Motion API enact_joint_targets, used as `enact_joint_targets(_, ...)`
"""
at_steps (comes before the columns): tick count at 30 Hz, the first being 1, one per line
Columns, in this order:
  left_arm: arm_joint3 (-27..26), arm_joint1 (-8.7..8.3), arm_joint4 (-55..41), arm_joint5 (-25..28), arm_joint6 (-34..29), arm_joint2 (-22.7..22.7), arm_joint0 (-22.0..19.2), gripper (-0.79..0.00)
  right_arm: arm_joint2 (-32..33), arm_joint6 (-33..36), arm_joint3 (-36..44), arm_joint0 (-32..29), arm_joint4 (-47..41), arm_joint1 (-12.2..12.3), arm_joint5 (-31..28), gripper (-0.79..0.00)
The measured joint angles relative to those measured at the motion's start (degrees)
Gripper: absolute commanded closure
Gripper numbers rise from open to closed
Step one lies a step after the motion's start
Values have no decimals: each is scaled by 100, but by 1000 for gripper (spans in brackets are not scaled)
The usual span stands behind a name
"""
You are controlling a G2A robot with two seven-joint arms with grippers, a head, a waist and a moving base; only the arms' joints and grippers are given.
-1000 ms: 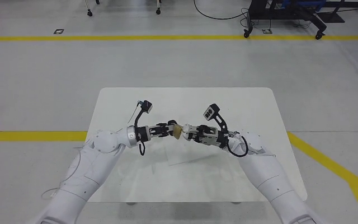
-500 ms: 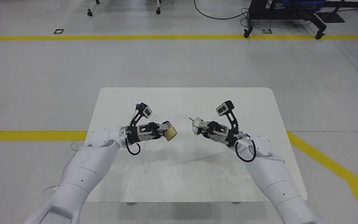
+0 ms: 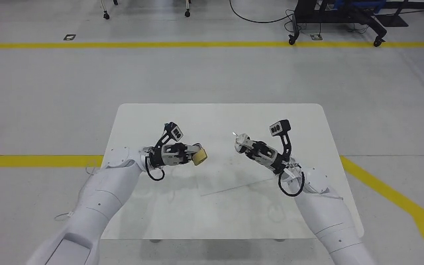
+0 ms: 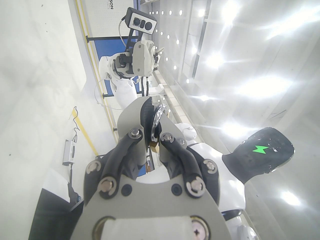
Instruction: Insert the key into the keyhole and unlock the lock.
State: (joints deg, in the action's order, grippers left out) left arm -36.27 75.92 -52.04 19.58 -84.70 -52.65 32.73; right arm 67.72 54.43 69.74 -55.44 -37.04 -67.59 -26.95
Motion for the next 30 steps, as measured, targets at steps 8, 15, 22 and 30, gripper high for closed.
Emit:
enact_joint_targets(8,-265,-3,177,-287,367,36,171,0,4,-35,33,-8,39,5,-29,0)
enact_joint_targets(15,-206,-31,-5,-708,491,-176,199,0,227,-1030,943,-418,2894,135,-1187,0)
enact_joint_targets(22,-149,-4,227,-553,639,-203,101,0,298,-1961,1712,-964,5312,183,-1360,0)
enact_joint_targets(30,-225,5,769,-157,972,-182,29,0,254,-2156,1855,-1046,5660,197,-1253,0)
